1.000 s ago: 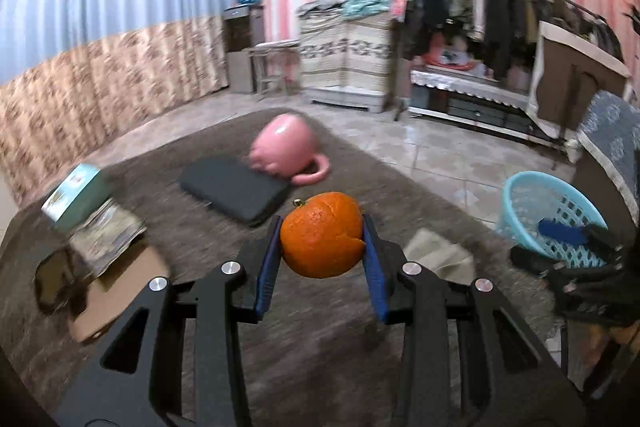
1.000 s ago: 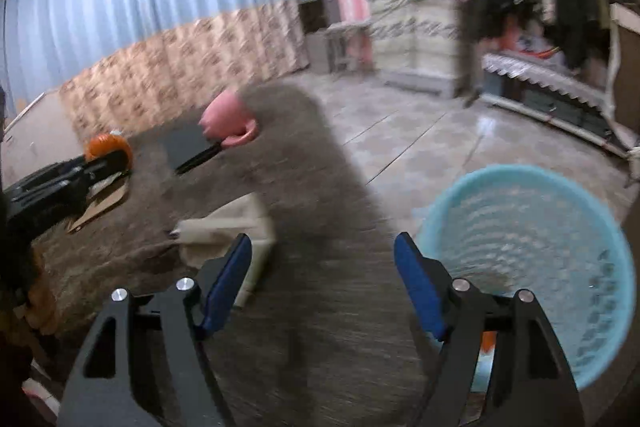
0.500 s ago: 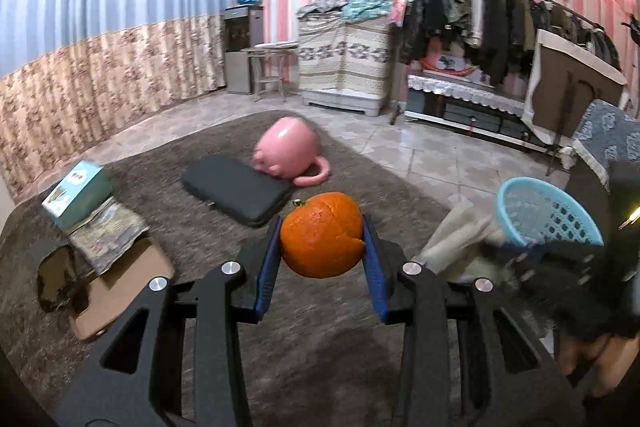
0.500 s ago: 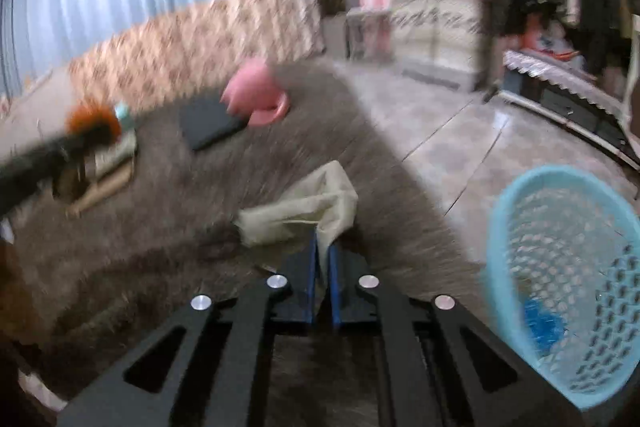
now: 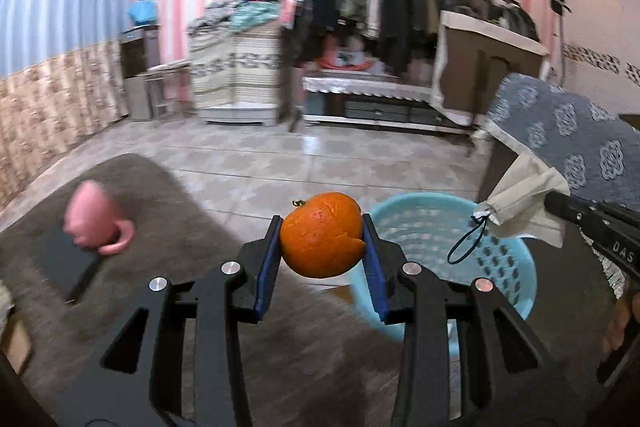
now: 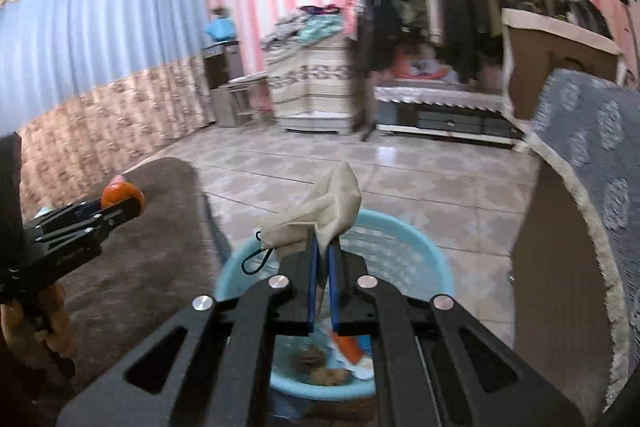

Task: Collect trash
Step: 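Carry tangerine and beige cloth over the blue basket and open both tools, then move both tools back over the rug toward the black bin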

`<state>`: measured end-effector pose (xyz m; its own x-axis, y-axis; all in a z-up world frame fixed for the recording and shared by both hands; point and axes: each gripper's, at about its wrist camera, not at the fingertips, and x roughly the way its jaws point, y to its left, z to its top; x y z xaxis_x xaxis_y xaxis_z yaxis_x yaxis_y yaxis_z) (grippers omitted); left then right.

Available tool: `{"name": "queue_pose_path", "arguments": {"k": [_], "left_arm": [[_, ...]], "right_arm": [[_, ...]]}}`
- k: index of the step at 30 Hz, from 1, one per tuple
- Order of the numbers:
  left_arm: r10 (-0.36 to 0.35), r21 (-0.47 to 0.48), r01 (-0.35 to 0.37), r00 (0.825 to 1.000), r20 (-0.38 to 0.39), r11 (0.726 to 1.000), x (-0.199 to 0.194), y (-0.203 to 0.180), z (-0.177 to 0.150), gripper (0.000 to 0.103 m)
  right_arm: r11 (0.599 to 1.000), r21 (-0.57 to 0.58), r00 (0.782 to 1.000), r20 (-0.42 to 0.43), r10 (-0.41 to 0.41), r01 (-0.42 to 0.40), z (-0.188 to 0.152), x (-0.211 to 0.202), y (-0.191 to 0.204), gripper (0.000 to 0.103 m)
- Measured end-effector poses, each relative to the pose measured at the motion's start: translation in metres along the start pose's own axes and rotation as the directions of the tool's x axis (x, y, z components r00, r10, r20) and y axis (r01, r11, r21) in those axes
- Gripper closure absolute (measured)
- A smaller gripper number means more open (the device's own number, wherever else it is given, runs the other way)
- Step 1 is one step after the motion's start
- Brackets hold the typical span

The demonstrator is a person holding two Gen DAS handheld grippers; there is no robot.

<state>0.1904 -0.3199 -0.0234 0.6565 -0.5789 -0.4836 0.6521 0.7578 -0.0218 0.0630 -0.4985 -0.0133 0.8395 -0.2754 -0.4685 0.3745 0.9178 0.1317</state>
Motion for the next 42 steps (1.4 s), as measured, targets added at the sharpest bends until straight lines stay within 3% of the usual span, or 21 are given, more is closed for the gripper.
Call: {"name": "queue_pose_path", "arguments": {"k": [5, 7, 8, 9, 11, 15, 20, 26, 27, 28, 29, 30, 33, 35, 42], "left_arm": [[-0.106, 0.04, 0.109, 0.991, -0.079, 0.993, 0.05, -0.039, -0.005, 0.065], [-0.116, 0.06, 0.122, 0.988, -0.103, 0.991, 0.065, -0.049, -0.011, 0.065], [-0.114, 0.064, 0.121, 0.988, -0.107, 0.991, 0.071, -0.052, -0.012, 0.06], [-0.113, 0.062, 0.12, 0.987, -0.112, 0.991, 0.076, -0.053, -0.013, 0.046], [-0.09, 0.045, 0.096, 0.99, -0.112, 0.994, 0.083, -0.052, -0.009, 0.03], [-0.066, 0.037, 0.07, 0.993, -0.101, 0.997, 0.082, -0.046, -0.006, 0.018], [0.056, 0.061, -0.055, 0.998, -0.027, 0.997, 0.057, -0.022, 0.001, 0.01], [0.158, 0.006, -0.158, 0.987, 0.029, 0.987, 0.015, 0.016, 0.0, 0.006], [0.177, -0.001, -0.178, 0.984, 0.031, 0.984, 0.008, 0.024, -0.002, 0.006], [0.186, -0.006, -0.186, 0.982, 0.029, 0.983, 0.004, 0.029, -0.004, 0.006], [0.202, -0.018, -0.202, 0.979, 0.023, 0.979, -0.003, 0.036, -0.007, 0.006], [0.209, -0.025, -0.208, 0.978, 0.019, 0.978, -0.006, 0.043, -0.008, 0.006], [0.233, -0.049, -0.232, 0.973, 0.005, 0.971, -0.019, 0.055, -0.016, 0.006], [0.252, -0.059, -0.252, 0.968, 0.002, 0.966, -0.028, 0.063, -0.021, 0.006], [0.31, -0.126, -0.305, 0.951, 0.016, 0.944, -0.066, 0.088, -0.029, 0.006]], "right_arm": [[0.999, 0.032, 0.999, -0.02, -0.043, 0.044, -0.01, 0.008, -0.021, 0.098], [0.998, 0.031, 0.998, -0.032, -0.056, 0.057, -0.013, 0.013, -0.024, 0.098], [0.998, 0.029, 0.997, -0.037, -0.062, 0.063, -0.016, 0.012, -0.026, 0.098], [0.997, 0.028, 0.997, -0.045, -0.067, 0.069, -0.018, 0.015, -0.028, 0.098], [0.997, 0.032, 0.996, -0.056, -0.068, 0.07, -0.021, 0.02, -0.029, 0.098], [0.998, 0.029, 0.995, -0.073, -0.061, 0.064, -0.021, 0.029, -0.026, 0.098], [0.998, 0.031, 0.995, -0.086, -0.047, 0.05, -0.022, 0.041, -0.014, 0.098], [0.997, 0.06, 0.991, -0.128, -0.034, 0.042, -0.024, 0.067, -0.004, 0.094], [0.997, 0.061, 0.991, -0.134, -0.027, 0.036, -0.024, 0.07, -0.004, 0.089], [0.998, 0.054, 0.99, -0.138, -0.037, 0.045, -0.025, 0.074, -0.001, 0.067], [0.997, 0.046, 0.99, -0.134, -0.049, 0.055, -0.026, 0.076, 0.002, 0.038], [0.997, 0.035, 0.991, -0.119, -0.06, 0.064, -0.027, 0.075, 0.007, 0.032], [0.997, 0.014, 0.99, -0.125, -0.07, 0.073, -0.029, 0.074, 0.016, 0.027], [0.997, 0.011, 0.991, -0.113, -0.07, 0.071, -0.028, 0.068, 0.021, 0.014], [0.997, -0.037, 0.997, -0.024, -0.068, 0.067, -0.015, 0.034, 0.039, 0.005]]}}
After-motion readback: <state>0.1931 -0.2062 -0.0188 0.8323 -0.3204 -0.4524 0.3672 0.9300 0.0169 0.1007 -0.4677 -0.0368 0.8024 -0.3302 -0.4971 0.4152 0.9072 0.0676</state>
